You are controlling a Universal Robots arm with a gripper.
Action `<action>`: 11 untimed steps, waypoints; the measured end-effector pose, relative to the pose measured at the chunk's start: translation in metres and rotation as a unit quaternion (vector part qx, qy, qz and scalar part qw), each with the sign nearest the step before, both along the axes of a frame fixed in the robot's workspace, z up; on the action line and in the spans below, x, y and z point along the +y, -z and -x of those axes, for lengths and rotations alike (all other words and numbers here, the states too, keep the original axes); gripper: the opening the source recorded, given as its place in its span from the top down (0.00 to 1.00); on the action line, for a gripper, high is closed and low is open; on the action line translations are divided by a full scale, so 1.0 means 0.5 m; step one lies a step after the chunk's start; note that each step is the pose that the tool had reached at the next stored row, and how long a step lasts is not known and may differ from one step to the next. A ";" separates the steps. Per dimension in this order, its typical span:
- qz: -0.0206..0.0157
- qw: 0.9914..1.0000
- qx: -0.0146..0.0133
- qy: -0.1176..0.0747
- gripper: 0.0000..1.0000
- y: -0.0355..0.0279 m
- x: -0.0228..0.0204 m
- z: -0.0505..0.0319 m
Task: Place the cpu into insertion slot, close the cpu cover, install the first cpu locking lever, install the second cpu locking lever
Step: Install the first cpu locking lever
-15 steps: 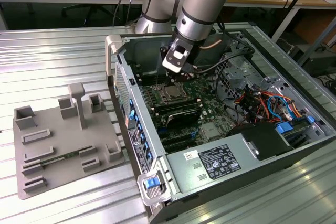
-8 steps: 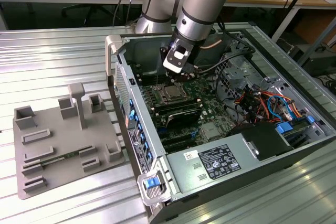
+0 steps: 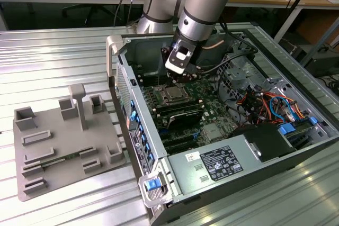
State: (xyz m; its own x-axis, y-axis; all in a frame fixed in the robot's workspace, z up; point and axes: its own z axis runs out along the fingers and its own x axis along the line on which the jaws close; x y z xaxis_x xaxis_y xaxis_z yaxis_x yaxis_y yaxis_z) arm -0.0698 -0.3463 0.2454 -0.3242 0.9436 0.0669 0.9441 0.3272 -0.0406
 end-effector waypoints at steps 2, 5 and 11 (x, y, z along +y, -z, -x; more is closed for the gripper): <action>0.000 1.000 0.000 -0.004 0.89 0.000 0.0000 0.000; 0.000 1.000 0.000 -0.008 0.89 0.000 0.0000 0.000; 0.000 1.000 0.000 -0.016 0.89 0.000 0.0000 0.000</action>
